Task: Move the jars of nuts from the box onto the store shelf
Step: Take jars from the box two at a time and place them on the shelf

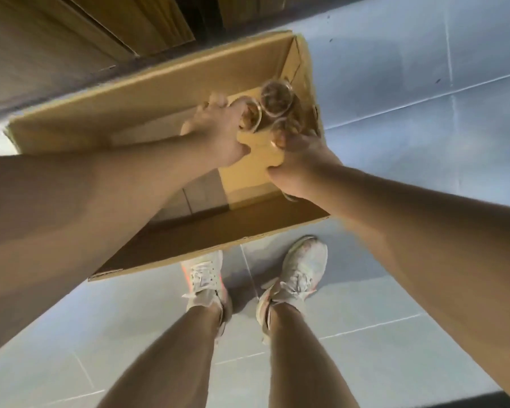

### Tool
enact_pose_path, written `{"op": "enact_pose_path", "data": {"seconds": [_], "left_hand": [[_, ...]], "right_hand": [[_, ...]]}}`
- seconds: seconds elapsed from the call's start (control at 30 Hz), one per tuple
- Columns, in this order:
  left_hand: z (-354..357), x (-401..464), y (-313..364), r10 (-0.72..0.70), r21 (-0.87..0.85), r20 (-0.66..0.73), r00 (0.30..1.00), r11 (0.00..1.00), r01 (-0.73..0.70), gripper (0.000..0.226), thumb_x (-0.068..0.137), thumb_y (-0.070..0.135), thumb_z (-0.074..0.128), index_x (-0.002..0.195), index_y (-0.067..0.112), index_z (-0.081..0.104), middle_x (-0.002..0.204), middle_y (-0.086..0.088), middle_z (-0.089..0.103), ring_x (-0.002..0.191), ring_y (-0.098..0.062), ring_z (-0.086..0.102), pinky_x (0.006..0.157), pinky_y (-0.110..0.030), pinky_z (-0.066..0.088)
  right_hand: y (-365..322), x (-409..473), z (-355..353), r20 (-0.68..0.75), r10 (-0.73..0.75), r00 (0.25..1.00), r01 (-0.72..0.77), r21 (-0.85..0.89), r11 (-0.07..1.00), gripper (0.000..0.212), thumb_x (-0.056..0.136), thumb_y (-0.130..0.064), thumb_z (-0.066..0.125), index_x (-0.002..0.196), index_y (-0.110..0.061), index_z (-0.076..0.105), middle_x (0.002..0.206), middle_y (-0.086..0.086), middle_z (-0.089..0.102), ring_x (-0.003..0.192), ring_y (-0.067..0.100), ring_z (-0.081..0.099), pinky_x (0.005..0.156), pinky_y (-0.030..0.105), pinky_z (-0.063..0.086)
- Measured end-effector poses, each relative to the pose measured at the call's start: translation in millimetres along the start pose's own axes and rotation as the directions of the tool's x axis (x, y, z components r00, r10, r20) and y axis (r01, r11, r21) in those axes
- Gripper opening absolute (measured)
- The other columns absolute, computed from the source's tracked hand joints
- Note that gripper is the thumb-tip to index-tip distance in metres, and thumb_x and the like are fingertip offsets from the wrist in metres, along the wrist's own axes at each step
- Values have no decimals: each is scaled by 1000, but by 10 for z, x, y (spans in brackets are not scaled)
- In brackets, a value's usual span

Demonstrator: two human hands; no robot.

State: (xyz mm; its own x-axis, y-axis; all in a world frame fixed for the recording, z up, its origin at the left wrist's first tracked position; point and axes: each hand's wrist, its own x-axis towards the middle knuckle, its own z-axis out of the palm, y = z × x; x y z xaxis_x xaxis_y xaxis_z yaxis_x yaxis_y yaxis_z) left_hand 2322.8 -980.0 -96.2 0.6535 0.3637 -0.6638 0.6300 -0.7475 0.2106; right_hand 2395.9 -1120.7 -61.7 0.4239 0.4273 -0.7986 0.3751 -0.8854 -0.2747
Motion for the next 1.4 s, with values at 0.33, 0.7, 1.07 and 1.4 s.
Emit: {"op": "enact_pose_path", "data": {"seconds": [0.33,0.7,1.07,1.4], "left_hand": [[628,553,-101,101,-200,-184,978,970,-138,71,84,26,78,143,21,37,140,-13,39,128,-40,43,95,-46,44],[816,312,-434,48,-154,-41,998,987,-53,66,85,10,67,141,29,37,139,-12,33,124,-37,43,91,-37,45],[594,146,-357,17,-142,-46,999,990,-23,71,82,31,81,142,29,41,135,-11,45,118,-37,55,91,-41,47],[-785,-652,423,115,-47,-109,987,992,-120,74,87,51,71,149,44,31,139,-7,44,121,-32,52,77,-33,37]], "right_hand": [[-17,742,571,-323,-65,944,-7,-217,976,74,98,-19,57,155,-2,12,151,18,30,138,31,32,112,39,36],[142,699,656,19,-131,991,113,-636,763,93,76,-15,76,148,-15,17,147,21,23,136,39,30,112,46,27],[70,433,584,-198,-240,950,185,-260,948,62,92,-17,68,140,-22,29,129,10,41,114,28,48,80,36,42],[-1,-823,-785,-274,-223,936,165,-218,962,61,92,-43,63,144,-33,34,125,10,43,118,35,48,74,36,36]]}}
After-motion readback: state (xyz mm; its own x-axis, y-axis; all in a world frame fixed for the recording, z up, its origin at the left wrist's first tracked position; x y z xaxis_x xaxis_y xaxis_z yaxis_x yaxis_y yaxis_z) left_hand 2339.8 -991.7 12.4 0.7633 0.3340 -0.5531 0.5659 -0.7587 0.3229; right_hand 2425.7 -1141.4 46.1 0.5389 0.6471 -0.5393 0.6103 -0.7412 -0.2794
